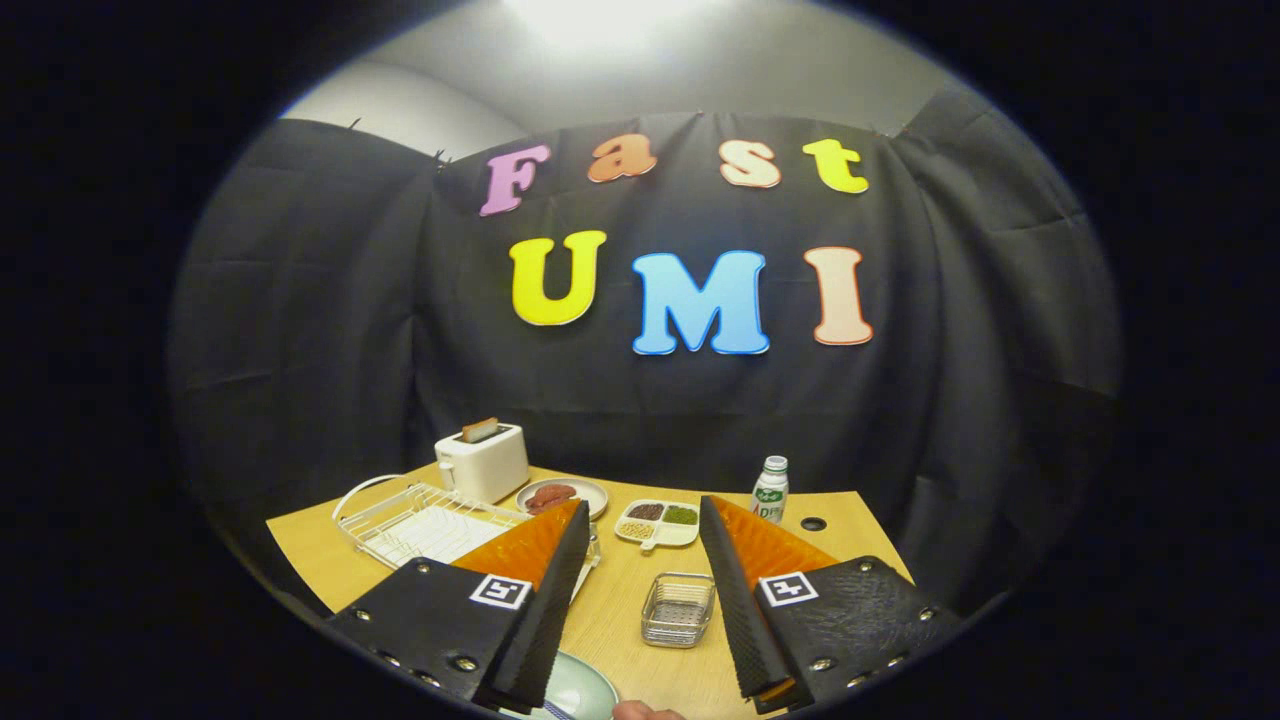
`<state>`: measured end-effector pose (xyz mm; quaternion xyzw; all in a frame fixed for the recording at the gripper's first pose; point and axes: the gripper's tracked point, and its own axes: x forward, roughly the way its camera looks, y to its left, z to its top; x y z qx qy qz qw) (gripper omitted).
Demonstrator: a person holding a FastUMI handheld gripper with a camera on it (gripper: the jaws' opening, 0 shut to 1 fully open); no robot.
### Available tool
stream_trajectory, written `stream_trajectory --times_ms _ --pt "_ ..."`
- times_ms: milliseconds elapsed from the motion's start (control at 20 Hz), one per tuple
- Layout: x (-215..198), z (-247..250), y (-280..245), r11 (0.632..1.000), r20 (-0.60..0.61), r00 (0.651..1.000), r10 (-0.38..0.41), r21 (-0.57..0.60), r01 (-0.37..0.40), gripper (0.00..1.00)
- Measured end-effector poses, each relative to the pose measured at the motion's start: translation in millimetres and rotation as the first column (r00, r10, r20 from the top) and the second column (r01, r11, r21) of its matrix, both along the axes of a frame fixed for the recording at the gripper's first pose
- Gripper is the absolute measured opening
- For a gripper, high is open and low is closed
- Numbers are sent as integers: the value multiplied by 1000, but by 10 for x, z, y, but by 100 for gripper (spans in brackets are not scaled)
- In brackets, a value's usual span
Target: Take the plate from the dish rack, then take the spoon from the basket and place it into the plate.
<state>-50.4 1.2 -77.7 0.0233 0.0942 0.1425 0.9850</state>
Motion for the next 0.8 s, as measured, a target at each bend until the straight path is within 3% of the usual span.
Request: stream_trajectory --times_ms 350,450,800 --pt "408 300 -454 994 81 991 -105 -1 105 69" --pt "446 437 -472 994 126 986 -113 3 114 94" --pt "371 483 -562 992 134 983 -126 1 127 97"
